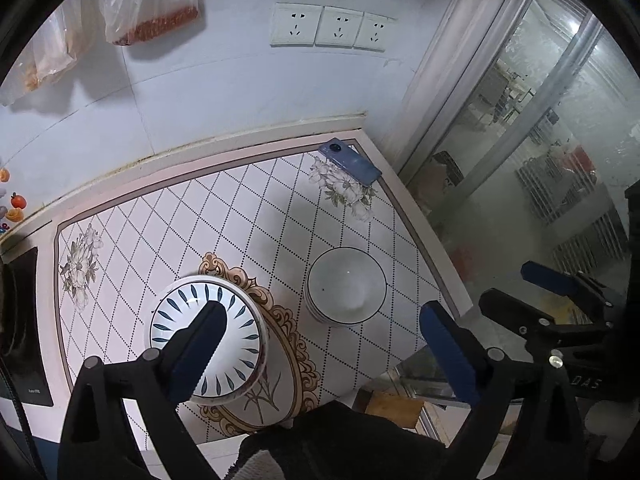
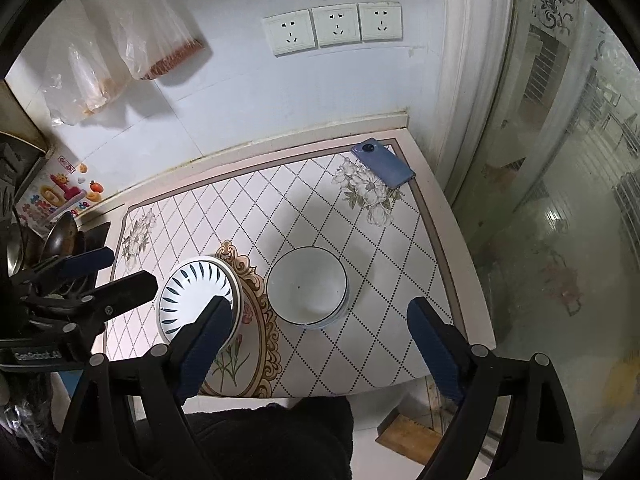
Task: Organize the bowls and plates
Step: 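Lower both grippers onto the bowl stack rim and pinch it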
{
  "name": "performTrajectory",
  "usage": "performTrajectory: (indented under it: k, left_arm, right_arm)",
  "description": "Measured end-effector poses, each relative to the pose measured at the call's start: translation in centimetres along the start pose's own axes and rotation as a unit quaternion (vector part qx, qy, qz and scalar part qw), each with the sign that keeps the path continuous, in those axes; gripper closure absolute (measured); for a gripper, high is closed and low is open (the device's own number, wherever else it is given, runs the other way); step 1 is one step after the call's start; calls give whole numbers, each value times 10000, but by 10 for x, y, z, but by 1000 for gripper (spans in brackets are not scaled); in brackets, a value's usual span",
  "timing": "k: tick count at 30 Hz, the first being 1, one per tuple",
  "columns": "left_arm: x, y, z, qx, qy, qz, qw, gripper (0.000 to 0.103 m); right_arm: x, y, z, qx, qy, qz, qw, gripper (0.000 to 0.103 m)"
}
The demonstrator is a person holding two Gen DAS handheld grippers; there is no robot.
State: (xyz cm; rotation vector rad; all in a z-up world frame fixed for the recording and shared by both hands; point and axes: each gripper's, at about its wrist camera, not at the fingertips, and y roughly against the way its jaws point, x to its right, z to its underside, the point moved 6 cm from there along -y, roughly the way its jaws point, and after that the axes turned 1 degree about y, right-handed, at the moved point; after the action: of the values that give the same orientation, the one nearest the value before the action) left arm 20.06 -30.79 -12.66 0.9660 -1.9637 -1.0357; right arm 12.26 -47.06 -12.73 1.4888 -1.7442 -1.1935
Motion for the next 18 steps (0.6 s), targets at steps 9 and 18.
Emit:
performTrajectory:
  k: [9, 18]
  left_arm:
    - [-5, -44, 2, -295, 220, 98, 9993, 1]
    - [-31, -141, 9, -1012, 554, -157, 9932, 1]
  right_arm:
    - [11, -36, 0, -301, -127, -173, 9993, 11]
    - [36, -128, 11, -867, -555, -656, 9925, 11]
